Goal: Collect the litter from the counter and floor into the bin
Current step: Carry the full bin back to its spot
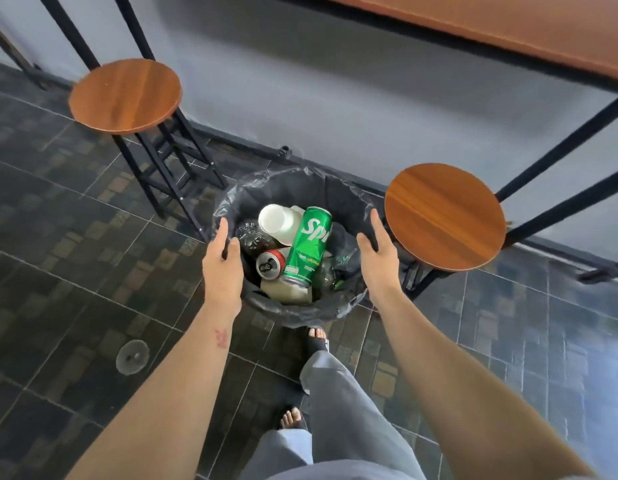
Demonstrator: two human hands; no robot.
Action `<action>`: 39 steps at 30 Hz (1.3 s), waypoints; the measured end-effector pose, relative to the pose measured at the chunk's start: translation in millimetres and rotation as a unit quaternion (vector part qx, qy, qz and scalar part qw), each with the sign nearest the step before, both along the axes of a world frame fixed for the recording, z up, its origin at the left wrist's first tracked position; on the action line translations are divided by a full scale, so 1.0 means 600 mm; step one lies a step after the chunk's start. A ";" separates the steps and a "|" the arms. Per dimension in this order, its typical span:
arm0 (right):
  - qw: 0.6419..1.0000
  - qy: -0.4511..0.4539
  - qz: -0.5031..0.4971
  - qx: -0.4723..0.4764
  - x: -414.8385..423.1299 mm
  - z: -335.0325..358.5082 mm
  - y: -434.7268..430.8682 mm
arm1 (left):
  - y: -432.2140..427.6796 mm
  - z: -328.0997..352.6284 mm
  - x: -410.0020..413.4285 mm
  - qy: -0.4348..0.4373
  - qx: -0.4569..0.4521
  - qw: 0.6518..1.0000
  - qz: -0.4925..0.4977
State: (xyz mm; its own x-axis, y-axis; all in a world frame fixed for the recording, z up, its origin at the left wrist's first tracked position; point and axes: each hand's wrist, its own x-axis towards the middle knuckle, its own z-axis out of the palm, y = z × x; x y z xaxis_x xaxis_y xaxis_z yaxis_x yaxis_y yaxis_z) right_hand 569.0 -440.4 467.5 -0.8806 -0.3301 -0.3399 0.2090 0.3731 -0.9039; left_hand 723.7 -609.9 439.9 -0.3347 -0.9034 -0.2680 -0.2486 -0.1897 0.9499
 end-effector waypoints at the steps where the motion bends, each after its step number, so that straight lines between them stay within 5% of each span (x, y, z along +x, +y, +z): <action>1: 1.000 -0.001 -0.012 0.001 0.006 0.005 0.027 | 0.020 0.003 -0.001 -0.001 -0.004 1.000 -0.011; 18: 0.986 -0.013 -0.168 0.018 -0.049 -0.018 0.495 | 0.423 0.008 -0.156 -0.048 -0.003 0.983 -0.179; 39: 0.957 0.032 -0.281 0.063 -0.469 -0.037 0.996 | 0.901 -0.024 -0.660 -0.042 0.014 0.947 -0.317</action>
State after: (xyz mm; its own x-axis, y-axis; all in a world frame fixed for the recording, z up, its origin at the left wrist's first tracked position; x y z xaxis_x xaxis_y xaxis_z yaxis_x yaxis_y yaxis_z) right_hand 287.5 157.4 445.5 -0.9272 0.2429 -0.2851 0.3548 0.3253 -0.8765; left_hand 327.5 -69.5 425.3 -0.7838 -0.5204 -0.3388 -0.3955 -0.0023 0.9185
